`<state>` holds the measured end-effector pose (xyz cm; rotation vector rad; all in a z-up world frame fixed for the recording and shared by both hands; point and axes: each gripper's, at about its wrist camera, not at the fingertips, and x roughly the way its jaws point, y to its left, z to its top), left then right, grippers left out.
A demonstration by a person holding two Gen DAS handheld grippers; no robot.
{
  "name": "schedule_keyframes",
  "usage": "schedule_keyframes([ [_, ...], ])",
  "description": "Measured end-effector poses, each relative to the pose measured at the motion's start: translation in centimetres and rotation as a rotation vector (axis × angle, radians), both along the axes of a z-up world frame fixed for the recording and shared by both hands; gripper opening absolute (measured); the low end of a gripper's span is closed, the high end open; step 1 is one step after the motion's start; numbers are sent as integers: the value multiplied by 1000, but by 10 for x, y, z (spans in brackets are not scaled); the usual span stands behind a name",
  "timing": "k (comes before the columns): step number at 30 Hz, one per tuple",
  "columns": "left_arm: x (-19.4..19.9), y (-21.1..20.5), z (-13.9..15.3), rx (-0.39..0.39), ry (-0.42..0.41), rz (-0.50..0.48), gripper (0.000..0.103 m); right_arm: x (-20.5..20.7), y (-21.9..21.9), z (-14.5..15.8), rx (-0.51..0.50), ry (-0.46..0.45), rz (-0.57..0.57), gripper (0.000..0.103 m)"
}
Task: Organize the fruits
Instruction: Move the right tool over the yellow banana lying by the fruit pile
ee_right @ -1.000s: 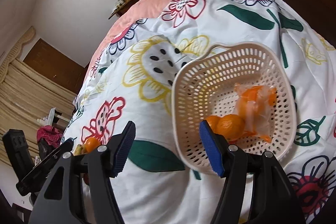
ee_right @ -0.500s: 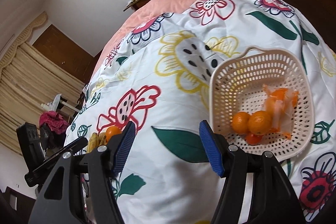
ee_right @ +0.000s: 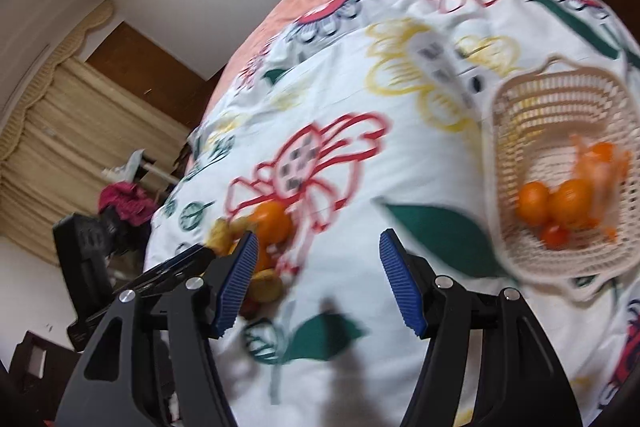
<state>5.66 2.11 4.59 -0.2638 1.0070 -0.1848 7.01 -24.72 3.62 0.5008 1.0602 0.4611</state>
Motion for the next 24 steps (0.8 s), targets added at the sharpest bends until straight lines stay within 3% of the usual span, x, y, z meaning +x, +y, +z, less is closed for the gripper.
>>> schedule_keyframes([
  [2, -1, 3, 1, 2, -5, 7, 73, -3, 18, 5, 6, -18, 41, 64],
  [6, -3, 8, 5, -4, -16, 16, 73, -5, 54, 12, -7, -39, 128, 64],
  [14, -9, 27, 8, -2, -35, 40, 73, 7, 80, -3, 8, 10, 135, 64],
  [24, -16, 71, 8, -37, -52, 134, 74, -4, 106, 15, 30, -31, 180, 64],
])
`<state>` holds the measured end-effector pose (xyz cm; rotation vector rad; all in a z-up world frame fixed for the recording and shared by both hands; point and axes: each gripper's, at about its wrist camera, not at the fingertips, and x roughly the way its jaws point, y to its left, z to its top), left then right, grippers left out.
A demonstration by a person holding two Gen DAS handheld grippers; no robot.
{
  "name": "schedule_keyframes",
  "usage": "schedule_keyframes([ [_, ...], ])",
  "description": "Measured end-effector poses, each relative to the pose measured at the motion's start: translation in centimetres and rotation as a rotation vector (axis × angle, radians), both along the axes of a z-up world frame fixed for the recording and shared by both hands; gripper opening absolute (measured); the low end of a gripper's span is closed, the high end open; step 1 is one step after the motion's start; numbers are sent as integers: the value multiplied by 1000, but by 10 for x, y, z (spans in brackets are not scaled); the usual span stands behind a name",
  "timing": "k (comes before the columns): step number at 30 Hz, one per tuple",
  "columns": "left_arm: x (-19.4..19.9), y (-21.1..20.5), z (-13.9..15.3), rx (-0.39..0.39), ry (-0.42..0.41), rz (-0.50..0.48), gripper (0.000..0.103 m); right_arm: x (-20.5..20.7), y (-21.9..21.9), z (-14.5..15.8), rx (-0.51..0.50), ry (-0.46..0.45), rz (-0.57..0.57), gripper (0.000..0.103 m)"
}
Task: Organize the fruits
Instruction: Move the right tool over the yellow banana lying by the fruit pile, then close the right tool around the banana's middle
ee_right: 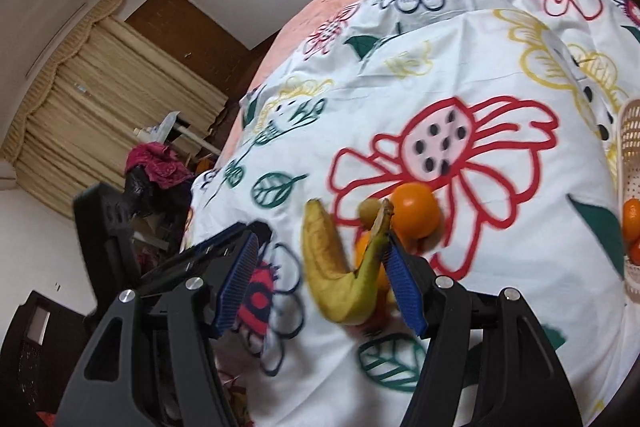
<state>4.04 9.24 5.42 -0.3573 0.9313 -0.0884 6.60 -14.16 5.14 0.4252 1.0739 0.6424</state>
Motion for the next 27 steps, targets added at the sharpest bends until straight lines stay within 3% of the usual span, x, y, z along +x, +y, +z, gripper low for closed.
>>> schedule_keyframes([
  [10, -7, 12, 2, -10, -13, 19, 74, -48, 52, -8, 27, 42, 198, 64],
  [14, -9, 10, 4, -10, -18, 9, 74, -48, 40, -3, 55, 28, 158, 65],
  [19, -9, 6, 3, -10, -16, 5, 74, -42, 36, -19, 123, 119, 145, 65],
  [27, -12, 16, 4, -19, -21, 21, 74, -47, 65, -15, 55, 68, 189, 65],
])
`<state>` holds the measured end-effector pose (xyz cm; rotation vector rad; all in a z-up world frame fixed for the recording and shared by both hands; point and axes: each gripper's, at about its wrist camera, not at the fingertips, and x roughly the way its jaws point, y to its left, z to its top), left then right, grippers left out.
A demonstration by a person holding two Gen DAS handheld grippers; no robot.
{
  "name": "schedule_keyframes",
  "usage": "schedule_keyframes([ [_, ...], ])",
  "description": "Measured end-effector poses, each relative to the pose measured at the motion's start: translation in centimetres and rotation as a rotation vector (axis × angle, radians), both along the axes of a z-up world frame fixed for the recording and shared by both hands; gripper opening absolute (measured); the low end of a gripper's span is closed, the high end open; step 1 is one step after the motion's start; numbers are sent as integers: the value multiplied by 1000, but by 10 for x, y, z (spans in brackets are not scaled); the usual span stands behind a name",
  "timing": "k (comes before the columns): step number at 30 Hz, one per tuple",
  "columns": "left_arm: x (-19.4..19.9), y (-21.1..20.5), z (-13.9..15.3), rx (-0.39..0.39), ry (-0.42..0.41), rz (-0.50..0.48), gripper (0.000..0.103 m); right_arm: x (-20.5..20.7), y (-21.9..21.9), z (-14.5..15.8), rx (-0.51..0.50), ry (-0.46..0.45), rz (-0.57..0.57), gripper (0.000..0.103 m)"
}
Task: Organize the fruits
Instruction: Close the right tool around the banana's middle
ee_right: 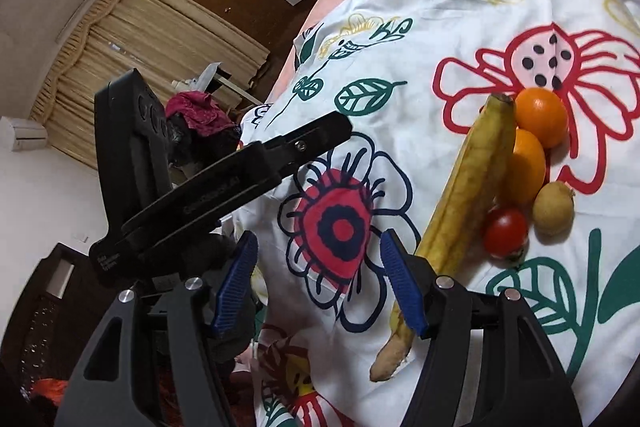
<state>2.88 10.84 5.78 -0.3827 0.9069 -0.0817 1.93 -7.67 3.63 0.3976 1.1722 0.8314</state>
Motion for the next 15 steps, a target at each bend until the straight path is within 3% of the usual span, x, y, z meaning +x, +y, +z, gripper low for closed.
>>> schedule_keyframes([
  [6, -3, 2, -6, -9, 8, -12, 74, 4, -15, 7, 14, -8, -55, 65],
  [11, -6, 3, -7, -17, 1, -14, 75, 5, -40, 16, -39, -53, -134, 65],
  [15, -6, 4, -7, -22, 2, -13, 75, 10, -59, 8, -55, -5, -189, 65],
])
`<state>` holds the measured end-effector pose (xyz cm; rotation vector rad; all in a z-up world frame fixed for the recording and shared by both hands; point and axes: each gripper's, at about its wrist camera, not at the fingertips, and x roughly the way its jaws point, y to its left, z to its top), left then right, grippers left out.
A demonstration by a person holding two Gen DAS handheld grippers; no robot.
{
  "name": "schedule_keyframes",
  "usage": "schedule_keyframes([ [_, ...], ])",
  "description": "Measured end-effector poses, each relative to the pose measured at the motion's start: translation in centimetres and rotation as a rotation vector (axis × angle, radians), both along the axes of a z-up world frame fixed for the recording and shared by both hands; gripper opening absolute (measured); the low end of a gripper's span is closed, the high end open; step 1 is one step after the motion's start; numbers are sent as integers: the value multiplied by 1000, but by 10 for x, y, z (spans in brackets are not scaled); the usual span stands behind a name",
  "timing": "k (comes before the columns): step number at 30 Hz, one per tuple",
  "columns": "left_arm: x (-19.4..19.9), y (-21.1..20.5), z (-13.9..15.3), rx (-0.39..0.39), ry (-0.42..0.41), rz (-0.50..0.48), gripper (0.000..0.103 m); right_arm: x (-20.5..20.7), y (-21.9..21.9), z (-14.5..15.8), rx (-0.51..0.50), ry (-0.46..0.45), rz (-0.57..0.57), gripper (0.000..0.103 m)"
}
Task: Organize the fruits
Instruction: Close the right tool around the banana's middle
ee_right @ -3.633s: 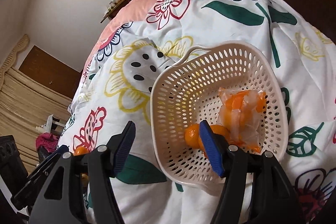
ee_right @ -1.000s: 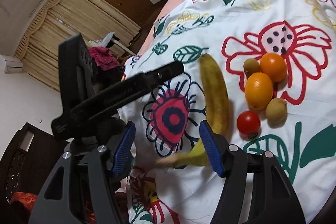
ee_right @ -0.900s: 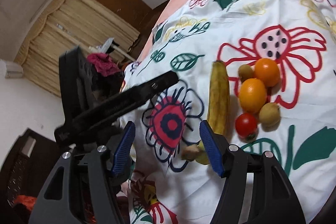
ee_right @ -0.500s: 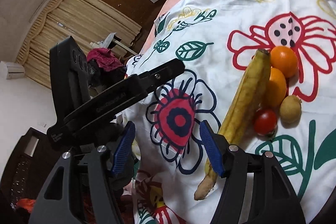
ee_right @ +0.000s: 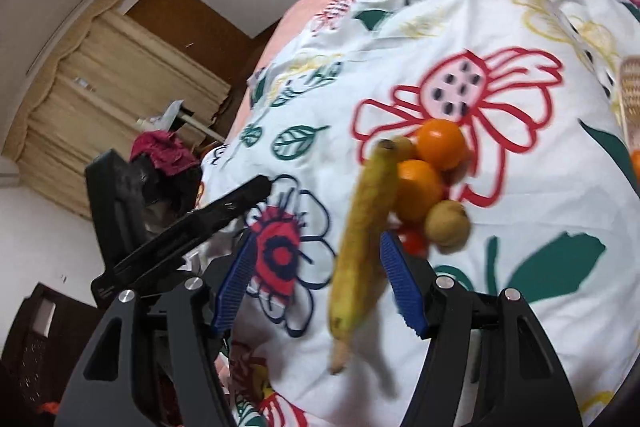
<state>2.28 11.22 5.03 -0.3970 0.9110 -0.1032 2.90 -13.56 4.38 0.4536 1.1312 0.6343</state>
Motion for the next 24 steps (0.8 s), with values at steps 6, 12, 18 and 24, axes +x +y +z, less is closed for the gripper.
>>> schedule_keyframes([
  [6, 0, 4, 0, -3, -4, 9, 75, -2, -2, -18, 16, 87, 12, 65],
  [12, -2, 8, -2, -13, -8, 10, 75, -7, 8, -33, -5, 146, 35, 65],
  [18, -5, 13, -2, -28, -17, 8, 75, 4, 24, -45, -73, 159, 43, 65],
  [24, -8, 19, -2, -42, -22, 14, 75, 10, 48, -43, -218, 99, 96, 61],
])
